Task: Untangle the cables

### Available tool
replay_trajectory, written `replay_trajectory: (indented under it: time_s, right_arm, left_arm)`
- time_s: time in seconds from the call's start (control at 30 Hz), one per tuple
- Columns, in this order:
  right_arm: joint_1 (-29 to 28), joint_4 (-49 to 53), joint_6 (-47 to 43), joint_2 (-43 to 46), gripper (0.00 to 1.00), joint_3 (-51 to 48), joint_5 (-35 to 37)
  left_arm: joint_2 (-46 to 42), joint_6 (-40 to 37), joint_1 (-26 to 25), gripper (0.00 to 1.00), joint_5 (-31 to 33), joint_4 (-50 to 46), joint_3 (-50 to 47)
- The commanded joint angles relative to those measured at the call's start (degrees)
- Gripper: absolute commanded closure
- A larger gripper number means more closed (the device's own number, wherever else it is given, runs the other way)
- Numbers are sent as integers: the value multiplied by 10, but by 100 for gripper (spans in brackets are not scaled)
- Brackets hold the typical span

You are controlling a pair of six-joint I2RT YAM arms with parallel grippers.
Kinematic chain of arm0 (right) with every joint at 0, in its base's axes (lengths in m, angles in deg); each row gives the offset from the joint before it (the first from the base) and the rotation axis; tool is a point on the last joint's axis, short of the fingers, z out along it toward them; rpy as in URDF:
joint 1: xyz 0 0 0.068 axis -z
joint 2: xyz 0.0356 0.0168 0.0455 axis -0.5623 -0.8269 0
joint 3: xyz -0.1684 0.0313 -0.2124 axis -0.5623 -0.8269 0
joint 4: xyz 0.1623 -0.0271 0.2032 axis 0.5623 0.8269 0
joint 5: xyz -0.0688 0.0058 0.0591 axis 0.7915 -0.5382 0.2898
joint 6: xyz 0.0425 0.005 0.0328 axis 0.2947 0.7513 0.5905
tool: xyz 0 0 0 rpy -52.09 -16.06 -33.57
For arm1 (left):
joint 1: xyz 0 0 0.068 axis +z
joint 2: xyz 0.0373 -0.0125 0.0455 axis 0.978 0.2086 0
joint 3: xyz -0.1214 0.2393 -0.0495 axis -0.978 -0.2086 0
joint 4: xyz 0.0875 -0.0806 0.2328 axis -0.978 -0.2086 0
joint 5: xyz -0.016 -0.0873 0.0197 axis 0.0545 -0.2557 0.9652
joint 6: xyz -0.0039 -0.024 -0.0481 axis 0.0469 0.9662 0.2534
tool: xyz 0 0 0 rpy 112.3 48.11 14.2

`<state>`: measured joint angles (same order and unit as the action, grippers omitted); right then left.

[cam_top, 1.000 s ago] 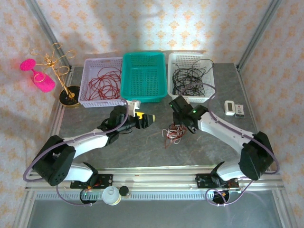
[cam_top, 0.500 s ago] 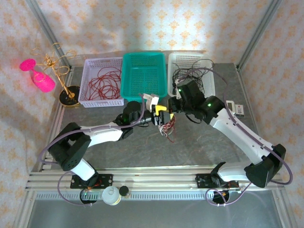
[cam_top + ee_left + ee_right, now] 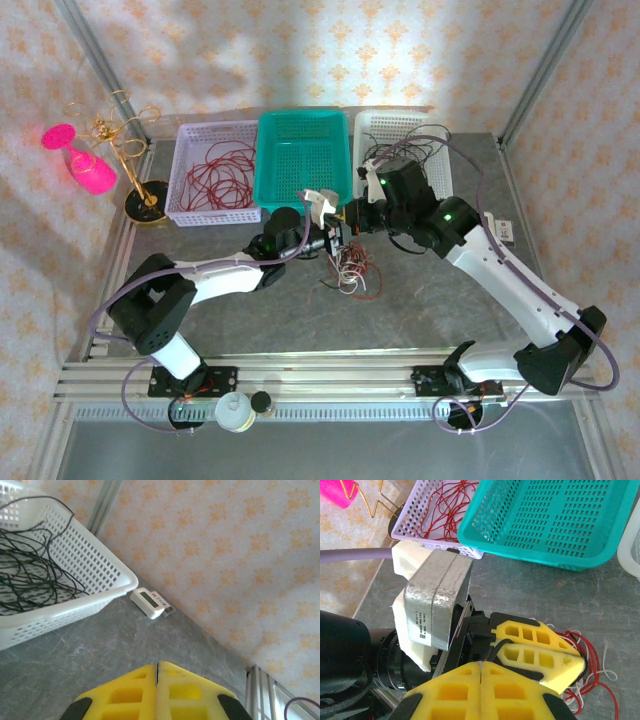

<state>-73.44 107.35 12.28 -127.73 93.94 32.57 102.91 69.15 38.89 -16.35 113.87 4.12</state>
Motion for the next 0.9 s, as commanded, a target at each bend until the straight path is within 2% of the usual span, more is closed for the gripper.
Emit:
replay_trajectory:
  time_s: [0.0,0.17,0.2,0.27,0.37,0.47,0.57,0.63,0.67,0.77,0.87]
  right_arm:
    - [0,-24,3,16,100,18,-5]
    - [8,-33,5,17,100,20,18]
    - [11,-35,7,18,92,18,32]
    - [21,-42,16,23,55,17,56]
    - [50,-69,25,53,41,-2,53]
    - [100,-138,22,114,40,-84,-10]
    - [136,-242,-2,173,52,-211,-89]
    - [144,-322,-15,211,56,-291,-135]
    - [145,-370,-27,232,56,-334,-149]
    - [144,-511,-53,285,45,-460,-182]
    - [139,-653,-67,296,37,-540,-217]
  left_arm:
    - [-23,-4,1,100,44,-18,11]
    - [-34,-6,1,100,46,-66,21]
    - [-38,-3,0,100,51,-77,21]
    - [-46,1,1,100,59,-100,22]
    - [-65,12,0,100,82,-138,30]
    - [-82,20,0,100,95,-159,41]
    - [-94,27,1,100,96,-176,56]
    - [-103,33,1,100,96,-186,63]
    - [-107,37,1,100,99,-191,65]
    - [-115,41,0,100,95,-211,78]
    - [-115,41,1,100,85,-238,99]
